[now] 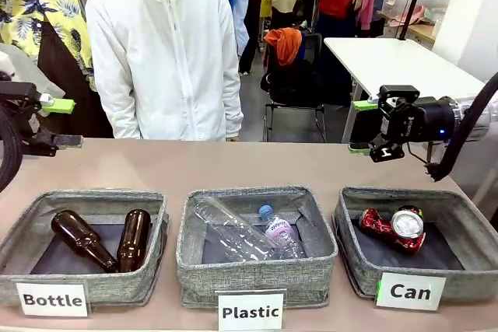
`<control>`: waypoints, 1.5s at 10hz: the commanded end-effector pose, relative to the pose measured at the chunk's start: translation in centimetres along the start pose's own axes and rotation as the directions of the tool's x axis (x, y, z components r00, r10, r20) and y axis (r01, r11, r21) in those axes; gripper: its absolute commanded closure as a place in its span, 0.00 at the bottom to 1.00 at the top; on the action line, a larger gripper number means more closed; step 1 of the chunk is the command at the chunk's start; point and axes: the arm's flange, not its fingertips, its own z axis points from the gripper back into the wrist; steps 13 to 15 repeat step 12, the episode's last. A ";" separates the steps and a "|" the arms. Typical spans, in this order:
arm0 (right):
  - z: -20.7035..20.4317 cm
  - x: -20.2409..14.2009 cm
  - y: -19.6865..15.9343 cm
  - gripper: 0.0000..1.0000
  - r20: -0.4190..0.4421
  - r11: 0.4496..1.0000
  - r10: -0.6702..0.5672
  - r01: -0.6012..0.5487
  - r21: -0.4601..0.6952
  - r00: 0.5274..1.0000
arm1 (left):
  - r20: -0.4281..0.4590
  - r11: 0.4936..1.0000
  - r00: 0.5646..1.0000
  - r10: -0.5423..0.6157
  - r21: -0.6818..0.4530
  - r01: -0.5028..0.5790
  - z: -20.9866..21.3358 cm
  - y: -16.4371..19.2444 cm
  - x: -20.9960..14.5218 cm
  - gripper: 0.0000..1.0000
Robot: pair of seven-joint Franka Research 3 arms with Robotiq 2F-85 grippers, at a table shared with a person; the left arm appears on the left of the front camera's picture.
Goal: Sort the can waste into the basket.
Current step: Pick up the can waste from the table and place it in the right Fabric basket.
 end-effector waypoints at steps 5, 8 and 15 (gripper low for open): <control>-0.5 -0.1 0.4 0.00 -0.013 1.000 0.007 -0.007 0.006 1.000 | -0.099 0.997 0.993 -0.065 0.034 0.068 -0.9 -2.3 -0.2 0.05; -0.5 -0.1 0.4 0.00 -0.013 1.000 0.007 -0.007 0.006 1.000 | -0.099 0.997 0.993 -0.065 0.034 0.068 -0.9 -2.3 -0.2 0.05; -0.5 -0.1 0.4 0.00 -0.013 1.000 0.007 -0.007 0.006 1.000 | -0.099 0.997 0.993 -0.065 0.034 0.068 -0.9 -2.3 -0.2 0.05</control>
